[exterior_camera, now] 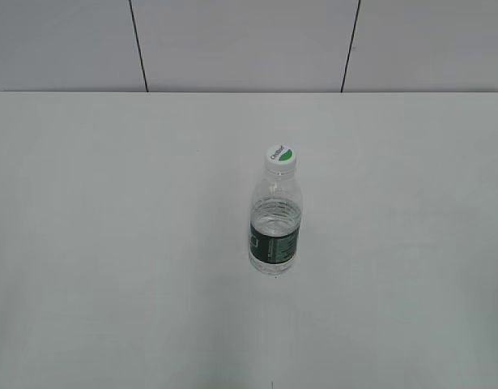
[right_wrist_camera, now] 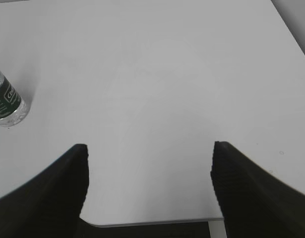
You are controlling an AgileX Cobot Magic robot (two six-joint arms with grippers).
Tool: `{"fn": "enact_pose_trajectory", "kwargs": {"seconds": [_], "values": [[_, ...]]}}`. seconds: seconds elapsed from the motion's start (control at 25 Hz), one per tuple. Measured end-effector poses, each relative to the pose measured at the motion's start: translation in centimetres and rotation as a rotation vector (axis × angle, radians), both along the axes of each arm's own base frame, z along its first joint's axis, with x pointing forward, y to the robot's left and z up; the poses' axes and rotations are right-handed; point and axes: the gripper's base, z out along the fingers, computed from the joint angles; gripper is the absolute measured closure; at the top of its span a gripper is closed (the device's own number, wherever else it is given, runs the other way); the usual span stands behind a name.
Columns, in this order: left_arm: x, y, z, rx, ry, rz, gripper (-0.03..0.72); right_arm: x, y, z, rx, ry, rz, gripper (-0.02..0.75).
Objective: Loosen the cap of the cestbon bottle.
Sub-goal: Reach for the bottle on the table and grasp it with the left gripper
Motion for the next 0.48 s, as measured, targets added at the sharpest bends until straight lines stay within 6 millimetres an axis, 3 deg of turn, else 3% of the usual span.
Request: {"fn": "enact_pose_trajectory", "kwargs": {"seconds": [0.48], "values": [[0.0,0.0,0.0,0.0,0.0,0.0,0.286,0.0,0.0,0.0,0.0,0.0,0.0,0.146]]}}
